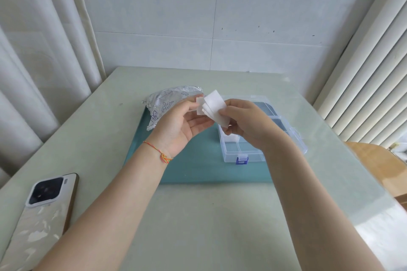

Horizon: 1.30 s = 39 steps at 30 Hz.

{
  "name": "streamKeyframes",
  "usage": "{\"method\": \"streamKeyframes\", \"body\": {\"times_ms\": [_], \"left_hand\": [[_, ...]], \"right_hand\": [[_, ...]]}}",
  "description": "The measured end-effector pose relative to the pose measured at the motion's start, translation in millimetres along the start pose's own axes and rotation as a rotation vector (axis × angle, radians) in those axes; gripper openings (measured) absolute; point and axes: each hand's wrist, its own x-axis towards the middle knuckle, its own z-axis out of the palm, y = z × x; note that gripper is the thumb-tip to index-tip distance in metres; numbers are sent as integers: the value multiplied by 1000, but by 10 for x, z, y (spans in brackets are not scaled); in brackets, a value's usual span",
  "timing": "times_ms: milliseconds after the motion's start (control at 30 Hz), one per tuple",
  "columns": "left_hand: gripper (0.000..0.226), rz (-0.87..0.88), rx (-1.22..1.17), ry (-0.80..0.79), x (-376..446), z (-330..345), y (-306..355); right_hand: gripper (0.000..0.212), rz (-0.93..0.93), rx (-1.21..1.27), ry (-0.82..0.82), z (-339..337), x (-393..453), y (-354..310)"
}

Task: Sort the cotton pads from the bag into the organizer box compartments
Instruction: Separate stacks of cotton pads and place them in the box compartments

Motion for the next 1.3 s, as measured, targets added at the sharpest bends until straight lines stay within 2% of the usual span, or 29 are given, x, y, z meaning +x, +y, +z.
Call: {"method": "streamKeyframes", "body": {"times_ms": [167,300,467,533,800,933,1033,1100,1200,1300], "left_hand": [[28,-1,95,-116,-16,-35,28],[21,-21,84,-71,1,-55,39],[19,-19,86,-49,8,-60,49],[17,-9,118,-45,13,-62,46],[17,76,197,136,49,-112,12],[20,130,389,269,71,-159,3],[18,67,436,205,44,-144,11],[20,16,428,137,30,-130,9],[29,-39,345,60,28,-111,21],[28,-83,197,27,18,-90,59]], "right_hand": [[28,10,-61,-23,42,12,13],[39,16,-65,-24,45,13,2],[17,-2,-126,21,65,-1,-4],[15,-18,-143,39,72,-7,-12],[13,-68,-119,80,-6,-40,-32],[11,-125,9,159,-140,-46,-72],[10,-147,87,45,-156,-75,-103],[11,-146,37,14,-111,-89,-103],[12,-119,-90,49,-44,-87,-78],[15,-79,-157,110,-16,-68,-56]]}}
